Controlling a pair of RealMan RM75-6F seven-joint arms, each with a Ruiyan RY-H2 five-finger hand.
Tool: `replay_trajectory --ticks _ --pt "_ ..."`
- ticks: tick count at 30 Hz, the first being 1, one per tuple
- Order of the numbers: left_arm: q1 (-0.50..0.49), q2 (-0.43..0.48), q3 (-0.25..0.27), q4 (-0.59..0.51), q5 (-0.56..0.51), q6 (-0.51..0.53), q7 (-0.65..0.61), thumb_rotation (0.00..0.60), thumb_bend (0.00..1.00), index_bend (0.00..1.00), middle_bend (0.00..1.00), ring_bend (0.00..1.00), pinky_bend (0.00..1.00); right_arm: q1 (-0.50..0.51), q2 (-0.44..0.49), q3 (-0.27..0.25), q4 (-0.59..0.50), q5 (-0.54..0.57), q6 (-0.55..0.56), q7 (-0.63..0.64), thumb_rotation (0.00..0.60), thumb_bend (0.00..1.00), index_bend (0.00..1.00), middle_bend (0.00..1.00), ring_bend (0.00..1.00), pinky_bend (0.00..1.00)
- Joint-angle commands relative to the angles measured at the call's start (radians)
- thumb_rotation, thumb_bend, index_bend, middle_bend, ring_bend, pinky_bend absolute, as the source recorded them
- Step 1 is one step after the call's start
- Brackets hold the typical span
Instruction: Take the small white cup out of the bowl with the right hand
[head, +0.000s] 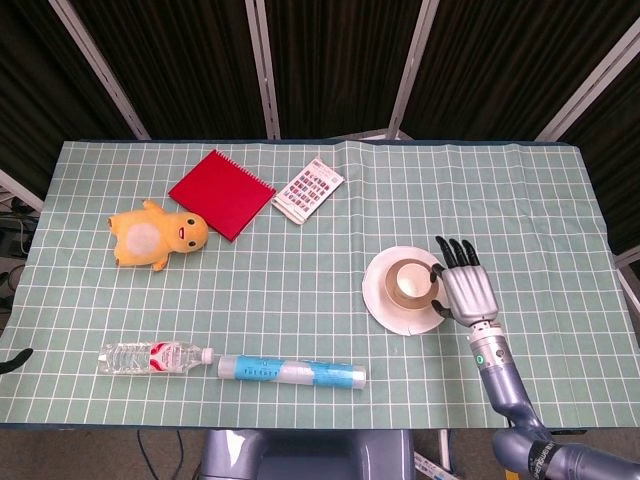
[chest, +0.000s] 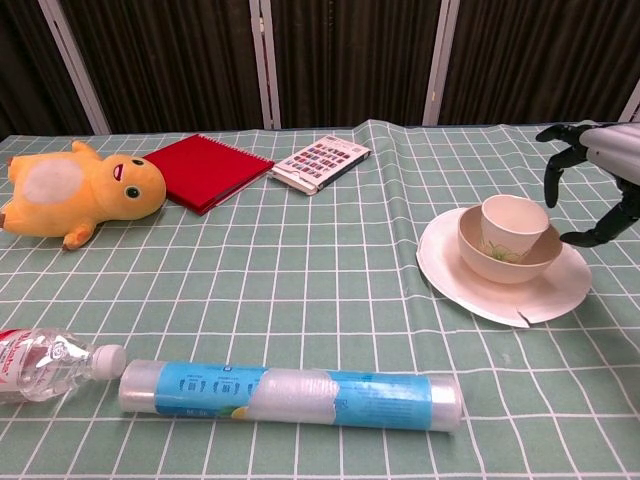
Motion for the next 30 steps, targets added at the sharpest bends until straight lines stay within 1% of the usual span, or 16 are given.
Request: replay_trajectory --ticks 1,4,10,13,16,18,21,23,30 --pt "-0.002 0.0 0.001 0.0 0.001 -0.003 0.002 0.6 0.0 0.0 0.0 0.0 0.0 0.013 -0.017 -0.002 0.023 0.014 -0.008 0.001 0.6 0.18 0.47 0.0 0.0 0.0" --pt "-0.002 0.0 0.001 -0.001 0.001 -0.002 0.002 0.6 0.0 0.0 0.0 0.0 0.0 0.022 -0.029 -0.004 0.041 0.025 -0.011 0.005 0.6 0.22 0.43 0.01 0.0 0.0" --pt "-0.002 0.0 -0.002 0.002 -0.005 -0.003 -0.006 0.6 0.0 0.0 0.0 0.0 0.0 0.036 -0.055 -0.017 0.072 0.041 -0.018 0.012 0.6 0.22 0.44 0.02 0.0 0.0" --pt "-0.003 0.001 -0.002 0.003 -0.005 -0.005 -0.007 0.6 0.0 0.0 0.0 0.0 0.0 0.042 -0.065 -0.024 0.082 0.044 -0.016 0.017 0.6 0.24 0.47 0.02 0.0 0.0" --pt "-0.003 0.0 -0.002 0.004 -0.005 -0.005 -0.009 0.6 0.0 0.0 0.0 0.0 0.0 0.045 -0.072 -0.03 0.088 0.038 -0.008 0.021 0.6 0.3 0.51 0.04 0.0 0.0" --pt "-0.003 0.0 -0.002 0.004 -0.005 -0.005 -0.01 0.6 0.0 0.0 0.0 0.0 0.0 0.046 -0.074 -0.034 0.087 0.033 -0.004 0.024 0.6 0.37 0.55 0.06 0.0 0.0" --pt "-0.004 0.0 -0.002 0.004 -0.005 -0.006 -0.012 0.6 0.0 0.0 0.0 0.0 0.0 0.047 -0.078 -0.042 0.084 0.016 0.011 0.03 0.6 0.44 0.6 0.08 0.0 0.0" --pt "-0.004 0.0 -0.002 0.005 -0.005 -0.007 -0.012 0.6 0.0 0.0 0.0 0.0 0.0 0.046 -0.079 -0.048 0.08 0.004 0.022 0.033 0.6 0.46 0.61 0.09 0.0 0.0" --pt "-0.002 0.0 -0.001 0.003 -0.001 0.0 -0.014 0.6 0.0 0.0 0.0 0.0 0.0 0.032 -0.039 -0.059 0.017 -0.043 0.077 0.031 0.6 0.46 0.61 0.09 0.0 0.0"
